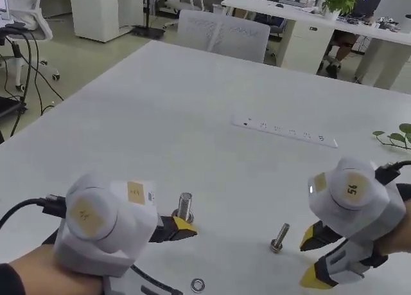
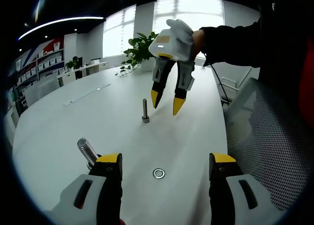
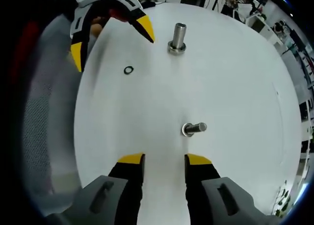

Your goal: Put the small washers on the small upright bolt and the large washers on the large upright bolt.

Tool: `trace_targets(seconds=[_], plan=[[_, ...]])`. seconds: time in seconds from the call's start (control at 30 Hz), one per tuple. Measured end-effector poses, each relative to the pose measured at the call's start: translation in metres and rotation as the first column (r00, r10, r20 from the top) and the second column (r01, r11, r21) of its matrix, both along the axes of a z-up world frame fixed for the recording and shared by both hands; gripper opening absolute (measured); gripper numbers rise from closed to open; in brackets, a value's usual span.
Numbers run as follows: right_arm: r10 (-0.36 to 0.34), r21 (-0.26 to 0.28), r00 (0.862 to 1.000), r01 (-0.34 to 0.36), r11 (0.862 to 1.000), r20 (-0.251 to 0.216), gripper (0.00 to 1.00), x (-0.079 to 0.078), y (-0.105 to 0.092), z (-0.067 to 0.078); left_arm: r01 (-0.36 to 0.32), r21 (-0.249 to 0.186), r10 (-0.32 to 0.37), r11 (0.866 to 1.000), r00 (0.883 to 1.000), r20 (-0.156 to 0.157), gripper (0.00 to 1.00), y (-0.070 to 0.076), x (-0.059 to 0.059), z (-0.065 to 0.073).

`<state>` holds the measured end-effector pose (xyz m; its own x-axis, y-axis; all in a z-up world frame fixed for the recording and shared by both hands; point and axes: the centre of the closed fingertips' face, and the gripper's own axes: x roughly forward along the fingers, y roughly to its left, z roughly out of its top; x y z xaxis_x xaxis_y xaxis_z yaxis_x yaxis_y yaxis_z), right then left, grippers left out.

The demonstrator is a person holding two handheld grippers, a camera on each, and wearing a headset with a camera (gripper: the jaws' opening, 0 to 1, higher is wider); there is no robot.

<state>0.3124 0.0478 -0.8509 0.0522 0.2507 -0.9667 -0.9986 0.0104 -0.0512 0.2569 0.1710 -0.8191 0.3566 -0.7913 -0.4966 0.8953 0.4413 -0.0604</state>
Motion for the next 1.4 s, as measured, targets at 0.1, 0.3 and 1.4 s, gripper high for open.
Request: trace_targets(seconds=[0.1,0.3,1.4], plan=[[0.010,0.007,1.000,-0.009,1.000,-0.006,0.34,-0.008,0.005,0.001,0.000,0.000,0.000,1.000,1.000,0.000,0.71,0.000,0.000,0.000],[0.042,0.014,0.999,-0.042,0.999,-0.018,0.34,-0.026,0.016,0.000,0.003,0.001,-0.003,1.000,1.000,0.000,0.71,0.000,-0.001,0.000],[0.248,0.058,0.968,-0.246,0.968,-0.044,0.33,-0.065,0.108,-0.002,-0.013,-0.001,0.013,1.000,1.000,0.020,0.72,0.005,0.001,0.004]])
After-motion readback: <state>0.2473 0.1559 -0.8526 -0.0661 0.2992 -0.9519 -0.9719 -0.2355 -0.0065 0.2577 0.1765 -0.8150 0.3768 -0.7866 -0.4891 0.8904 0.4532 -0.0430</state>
